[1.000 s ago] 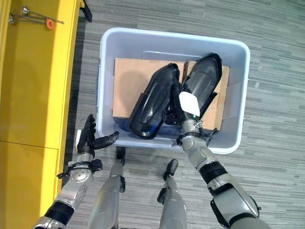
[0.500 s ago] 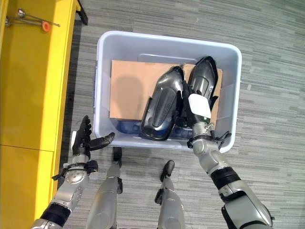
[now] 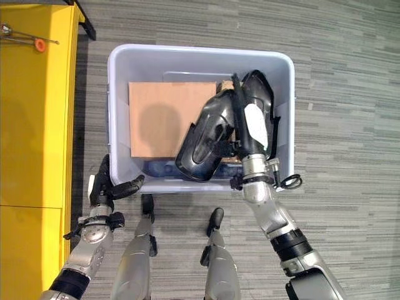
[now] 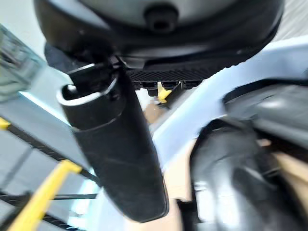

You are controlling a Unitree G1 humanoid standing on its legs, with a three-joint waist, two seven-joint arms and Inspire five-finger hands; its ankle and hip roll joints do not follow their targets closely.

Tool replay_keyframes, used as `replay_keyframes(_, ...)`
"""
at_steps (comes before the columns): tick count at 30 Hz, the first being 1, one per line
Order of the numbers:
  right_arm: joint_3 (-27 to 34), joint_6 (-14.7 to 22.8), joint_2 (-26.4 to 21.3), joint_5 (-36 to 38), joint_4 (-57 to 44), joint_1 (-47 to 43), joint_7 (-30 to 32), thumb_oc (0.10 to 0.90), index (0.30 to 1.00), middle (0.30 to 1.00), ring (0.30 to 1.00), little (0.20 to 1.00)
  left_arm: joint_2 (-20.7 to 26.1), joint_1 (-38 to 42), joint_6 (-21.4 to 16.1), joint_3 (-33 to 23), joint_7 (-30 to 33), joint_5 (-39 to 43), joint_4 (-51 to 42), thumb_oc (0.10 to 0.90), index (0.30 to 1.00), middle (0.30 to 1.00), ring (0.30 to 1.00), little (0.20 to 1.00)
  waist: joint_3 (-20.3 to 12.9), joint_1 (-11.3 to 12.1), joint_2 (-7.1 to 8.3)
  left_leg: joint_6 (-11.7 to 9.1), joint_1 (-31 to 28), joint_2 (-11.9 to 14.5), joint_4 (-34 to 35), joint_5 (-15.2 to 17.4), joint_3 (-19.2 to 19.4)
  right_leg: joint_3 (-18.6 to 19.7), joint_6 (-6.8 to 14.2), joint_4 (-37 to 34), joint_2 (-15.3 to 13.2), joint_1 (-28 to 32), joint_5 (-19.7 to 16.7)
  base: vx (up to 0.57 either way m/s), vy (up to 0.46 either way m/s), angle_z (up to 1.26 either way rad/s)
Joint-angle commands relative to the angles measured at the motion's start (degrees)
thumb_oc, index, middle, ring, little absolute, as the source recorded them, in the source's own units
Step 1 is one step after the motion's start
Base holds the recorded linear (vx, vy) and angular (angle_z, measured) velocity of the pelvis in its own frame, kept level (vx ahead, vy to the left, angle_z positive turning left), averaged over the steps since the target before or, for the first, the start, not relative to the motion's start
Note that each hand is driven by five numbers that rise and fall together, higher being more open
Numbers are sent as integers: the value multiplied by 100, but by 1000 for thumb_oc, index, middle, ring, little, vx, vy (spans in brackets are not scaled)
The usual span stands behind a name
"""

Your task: Move parts from the plastic box to the shelf.

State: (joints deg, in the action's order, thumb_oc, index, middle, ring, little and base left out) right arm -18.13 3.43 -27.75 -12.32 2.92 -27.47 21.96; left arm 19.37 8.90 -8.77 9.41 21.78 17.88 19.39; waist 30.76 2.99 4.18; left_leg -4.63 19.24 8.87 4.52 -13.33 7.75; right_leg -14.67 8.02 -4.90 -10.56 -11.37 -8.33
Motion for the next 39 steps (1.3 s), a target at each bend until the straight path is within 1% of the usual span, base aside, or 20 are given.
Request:
replay_keyframes(1,192,727,-202,571,-612,-475,-35,900,1000,1000,1000,1000,133,-333,-155,-148,-61,127,-371,900,1000,1000,1000,1000,-97,-4,199,-355,-675,259,48,830,229,190,37,184,-393,4,-69,0,0,0)
replay_keyframes(2,202,911,-120,1111,-840,-333,-211,900,1000,1000,1000,1000,136,-415,-148,-189,-80,142,-463,900,1000,1000,1000,1000,-97,-21,226,-350,-690,263,48,840,244,193,36,179,-398,12,-75,0,0,0)
replay_keyframes(4,244,1061,-26,1848,-893,-172,-396,900,1000,1000,1000,1000,146,-466,-139,-231,-92,178,-424,900,1000,1000,1000,1000,-97,-46,267,-346,-700,260,48,841,273,220,37,175,-383,-9,-88,0,0,0)
replay_keyframes(6,252,1079,-30,1977,-909,-135,-422,900,1000,1000,1000,1000,144,-478,-134,-243,-87,189,-421,900,1000,1000,1000,1000,-97,-55,278,-345,-701,260,48,842,279,229,38,173,-377,-12,-88,0,0,0)
replay_keyframes(7,281,1146,-63,2293,-966,-19,-544,900,1000,1000,1000,1000,150,-505,-124,-255,-101,206,-399,900,1000,1000,1000,1000,-97,-79,312,-341,-708,264,48,844,297,249,41,165,-364,-14,-93,0,0,0)
replay_keyframes(10,381,1183,-150,2581,-1063,158,-642,900,1000,1000,1000,1000,174,-575,-115,-328,-126,220,-403,900,1000,1000,1000,1000,-97,-100,353,-343,-724,270,48,848,316,265,44,163,-352,-16,-99,0,0,0)
replay_keyframes(13,513,1198,-218,2621,-1155,313,-652,900,1000,1000,1000,1000,172,-636,-113,-377,-135,235,-417,900,1000,1000,1000,1000,-98,-115,363,-343,-739,273,48,849,327,257,45,169,-354,-12,-102,9,-13,-4)
replay_keyframes(14,705,1204,-318,2524,-1225,470,-595,900,1000,1000,1000,1000,170,-696,-126,-431,-138,244,-431,900,1000,1000,1000,1000,-99,-140,371,-343,-747,276,48,852,328,261,43,168,-348,-11,-98,0,0,0)
replay_keyframes(15,710,1201,-318,2522,-1233,480,-596,900,1000,1000,1000,1000,170,-699,-125,-427,-138,244,-433,900,1000,1000,1000,1000,-101,-137,370,-343,-748,277,48,852,328,261,43,169,-348,-11,-97,0,0,0)
replay_keyframes(16,881,1197,-407,2392,-1298,629,-528,900,1000,1000,1000,1000,185,-732,-134,-472,-125,229,-464,900,1000,1000,1000,1000,-102,-163,380,-341,-748,280,48,859,332,271,46,174,-335,-14,-97,0,0,0)
replay_keyframes(17,1111,1168,-537,2129,-1371,807,-452,900,1000,1000,1000,1000,202,-794,-139,-544,-119,199,-509,900,1000,1000,1000,1000,-110,-191,397,-344,-749,284,48,858,345,269,53,185,-328,-23,-96,0,0,0)
replay_keyframes(19,1513,960,-814,1266,-1285,1057,-215,900,1000,1000,1000,1000,224,-884,-179,-648,-139,74,-555,900,1000,1000,1000,1000,-141,-229,419,-348,-770,295,48,873,351,265,63,186,-311,-12,-78,14,-14,-2)
replay_keyframes(20,1513,960,-814,1266,-1286,1058,-215,900,1000,1000,1000,1000,224,-884,-179,-647,-139,74,-555,900,1000,1000,1000,1000,-141,-229,419,-348,-770,295,48,873,351,266,63,186,-311,-12,-78,0,0,0)
replay_keyframes(22,1757,729,-1023,460,-1140,1151,27,900,1000,1000,1000,1000,211,-907,-182,-714,-135,12,-596,900,1000,1000,1000,1000,-160,-239,437,-347,-789,302,48,887,348,277,71,187,-297,-5,-73,11,-8,-2)
replay_keyframes(26,1868,491,-1253,-388,-973,1157,254,900,1000,1000,1000,1000,232,-924,-209,-729,-110,-133,-702,900,1000,1000,1000,1000,-159,-224,417,-344,-813,304,48,901,359,286,81,200,-292,-7,-68,7,-5,-2)
replay_keyframes(29,1796,346,-1370,-800,-791,1124,270,900,1000,1000,1000,1000,231,-911,-217,-711,-135,-192,-699,900,1000,1000,1000,1000,-154,-198,397,-345,-814,305,48,904,356,282,81,200,-289,-3,-61,0,0,0)
replay_keyframes(30,1787,347,-1372,-806,-782,1114,277,900,1000,1000,1000,1000,227,-910,-218,-713,-134,-193,-698,900,1000,1000,1000,1000,-153,-202,394,-345,-815,305,48,904,356,281,81,199,-289,-1,-61,0,0,0)
replay_keyframes(32,1673,211,-1539,-1082,-532,1027,215,900,1000,1000,1000,1000,221,-873,-228,-704,-156,-192,-659,900,1000,1000,1000,1000,-147,-173,364,-348,-811,300,48,904,336,262,85,206,-294,5,-54,0,0,0)
replay_keyframes(36,1523,129,-1587,-1070,-171,954,113,900,1000,1000,1000,1000,222,-855,-232,-667,-179,-181,-613,900,1000,1000,1000,1000,-123,-150,334,-349,-793,297,48,896,318,238,83,210,-299,9,-50,0,0,0)
replay_keyframes(39,1459,144,-1589,-1023,-29,927,84,900,1000,1000,1000,1000,229,-832,-252,-657,-184,-173,-595,900,1000,1000,1000,1000,-113,-150,327,-348,-788,295,48,893,310,235,87,212,-291,4,-51,0,0,0)
